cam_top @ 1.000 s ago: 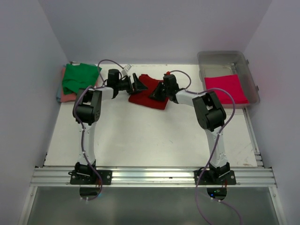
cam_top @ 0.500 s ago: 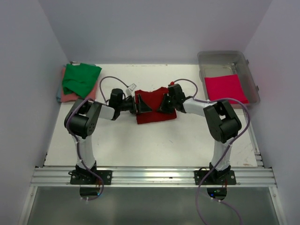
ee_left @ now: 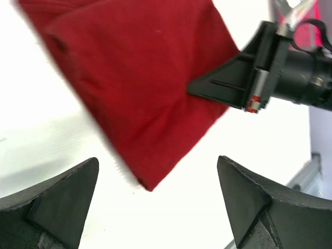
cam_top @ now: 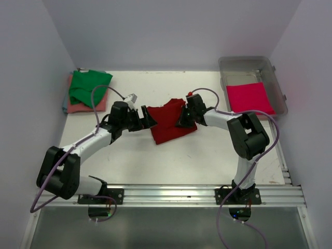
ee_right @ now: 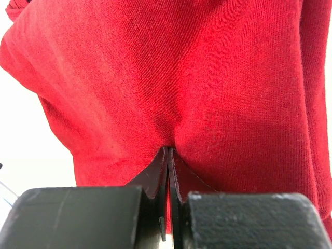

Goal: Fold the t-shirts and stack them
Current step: Fold the tshirt, then neatly place the folded tshirt to the corner

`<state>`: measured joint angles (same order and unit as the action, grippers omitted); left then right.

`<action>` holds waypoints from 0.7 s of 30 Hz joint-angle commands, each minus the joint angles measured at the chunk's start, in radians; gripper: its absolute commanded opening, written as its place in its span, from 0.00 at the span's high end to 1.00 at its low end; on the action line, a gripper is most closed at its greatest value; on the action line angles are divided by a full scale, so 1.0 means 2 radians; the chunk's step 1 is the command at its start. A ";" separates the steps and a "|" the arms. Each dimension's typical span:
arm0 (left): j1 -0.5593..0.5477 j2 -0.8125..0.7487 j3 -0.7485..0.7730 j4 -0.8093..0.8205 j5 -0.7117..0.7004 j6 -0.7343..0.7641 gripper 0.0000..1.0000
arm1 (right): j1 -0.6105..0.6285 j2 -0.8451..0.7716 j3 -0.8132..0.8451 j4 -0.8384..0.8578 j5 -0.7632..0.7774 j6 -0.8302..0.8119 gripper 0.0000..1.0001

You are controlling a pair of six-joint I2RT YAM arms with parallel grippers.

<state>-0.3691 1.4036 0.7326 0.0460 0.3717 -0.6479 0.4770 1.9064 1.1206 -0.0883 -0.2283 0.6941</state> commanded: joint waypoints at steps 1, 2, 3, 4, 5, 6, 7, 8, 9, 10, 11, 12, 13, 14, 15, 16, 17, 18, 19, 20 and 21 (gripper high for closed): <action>-0.002 -0.022 -0.014 -0.101 -0.107 0.004 0.00 | -0.003 -0.001 -0.009 -0.023 0.006 -0.018 1.00; -0.002 -0.018 -0.020 -0.099 -0.107 0.000 0.00 | -0.004 -0.006 -0.010 -0.023 0.006 -0.019 1.00; -0.002 -0.013 -0.034 -0.096 -0.108 -0.011 0.00 | -0.004 -0.009 -0.013 -0.021 0.006 -0.020 1.00; -0.002 -0.007 -0.040 -0.089 -0.104 -0.017 0.00 | -0.003 -0.011 -0.013 -0.022 0.007 -0.020 1.00; -0.002 0.001 -0.045 -0.081 -0.102 -0.023 0.00 | -0.003 -0.015 -0.013 -0.022 0.007 -0.023 1.00; -0.002 0.004 -0.061 -0.069 -0.101 -0.036 0.00 | -0.002 -0.017 -0.016 -0.023 0.007 -0.023 1.00; -0.002 0.006 -0.068 -0.046 -0.101 -0.043 0.00 | -0.003 -0.019 -0.017 -0.022 0.008 -0.024 1.00; -0.002 0.008 -0.073 -0.036 -0.098 -0.048 0.00 | -0.002 -0.021 -0.017 -0.023 0.009 -0.026 1.00; -0.002 0.011 -0.077 -0.031 -0.095 -0.055 0.00 | -0.003 -0.022 -0.019 -0.024 0.010 -0.027 1.00; -0.003 0.015 -0.079 -0.003 -0.092 -0.059 0.00 | -0.002 -0.023 -0.020 -0.023 0.011 -0.029 1.00; -0.003 0.026 -0.078 0.003 -0.091 -0.061 0.00 | -0.003 -0.023 -0.021 -0.023 0.012 -0.029 1.00; -0.003 0.032 -0.075 0.007 -0.088 -0.066 0.00 | -0.003 -0.022 -0.021 -0.023 0.011 -0.029 1.00; -0.003 0.038 -0.075 0.019 -0.082 -0.069 0.00 | -0.002 -0.023 -0.021 -0.023 0.011 -0.030 1.00; -0.003 0.051 -0.075 0.025 -0.082 -0.074 0.00 | -0.003 -0.022 -0.023 -0.022 0.014 -0.030 1.00; -0.003 0.057 -0.076 0.033 -0.079 -0.082 0.00 | -0.002 -0.023 -0.023 -0.022 0.014 -0.029 1.00; -0.003 0.064 -0.074 0.045 -0.076 -0.086 0.00 | -0.003 -0.022 -0.024 -0.020 0.015 -0.030 1.00; -0.006 0.083 -0.063 0.045 -0.078 -0.090 0.00 | -0.003 -0.021 -0.024 -0.019 0.018 -0.030 1.00; -0.008 0.094 -0.057 0.046 -0.078 -0.096 0.00 | -0.002 -0.021 -0.024 -0.019 0.020 -0.031 1.00; -0.010 0.106 -0.049 0.045 -0.077 -0.096 0.00 | -0.003 -0.018 -0.023 -0.019 0.019 -0.032 1.00; -0.016 0.129 -0.028 0.042 -0.076 -0.099 0.00 | -0.002 -0.017 -0.023 -0.020 0.019 -0.032 1.00; -0.019 0.142 -0.018 0.039 -0.076 -0.102 0.00 | -0.002 -0.017 -0.023 -0.019 0.020 -0.032 1.00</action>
<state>-0.3828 1.5776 0.6662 0.1741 0.2413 -0.8265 0.4767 1.8881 1.0962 -0.0818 -0.2264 0.6655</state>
